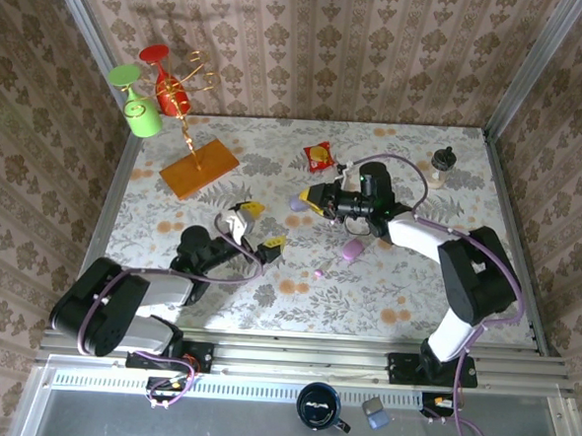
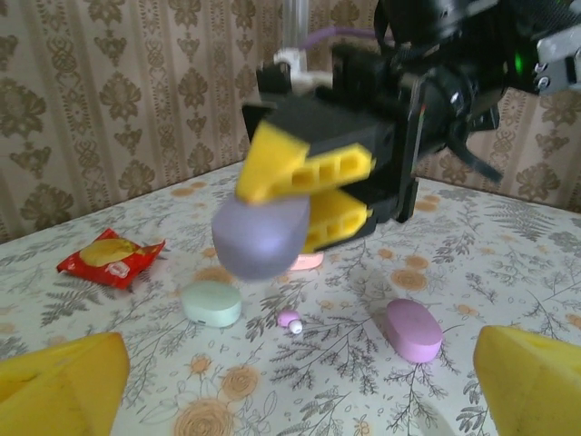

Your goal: Insert the wireless bluetooth earbuds into the charging case

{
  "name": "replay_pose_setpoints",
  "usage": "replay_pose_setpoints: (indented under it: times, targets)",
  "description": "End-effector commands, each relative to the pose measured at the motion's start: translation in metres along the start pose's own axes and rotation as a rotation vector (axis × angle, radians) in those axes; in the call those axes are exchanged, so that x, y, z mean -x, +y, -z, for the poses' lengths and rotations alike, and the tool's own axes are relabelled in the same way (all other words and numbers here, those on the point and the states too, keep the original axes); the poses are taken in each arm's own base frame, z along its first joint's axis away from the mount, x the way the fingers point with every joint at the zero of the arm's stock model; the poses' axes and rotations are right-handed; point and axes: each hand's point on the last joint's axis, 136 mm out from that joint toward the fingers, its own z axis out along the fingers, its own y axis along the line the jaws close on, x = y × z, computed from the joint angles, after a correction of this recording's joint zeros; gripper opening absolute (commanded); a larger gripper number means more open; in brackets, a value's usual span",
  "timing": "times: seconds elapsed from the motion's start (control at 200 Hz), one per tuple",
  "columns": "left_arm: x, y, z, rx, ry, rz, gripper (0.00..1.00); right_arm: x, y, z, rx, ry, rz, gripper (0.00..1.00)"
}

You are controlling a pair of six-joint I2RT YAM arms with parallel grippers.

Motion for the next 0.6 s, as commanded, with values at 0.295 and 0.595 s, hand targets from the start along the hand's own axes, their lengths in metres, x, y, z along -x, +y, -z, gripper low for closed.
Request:
replay_pose_setpoints:
  times: [0.295, 0.595]
  targets:
    - [-0.009, 0.015, 0.036, 0.192, 0.135, 0.004, 1.0, 0.008, -0.069, -0.073, -0.217, 0.017, 0.083, 0.14]
    - [-0.013, 0.017, 0.06, 0.274, 0.165, 0.009, 1.0, -0.006, -0.079, -0.117, -0.244, 0.081, 0.091, 0.15]
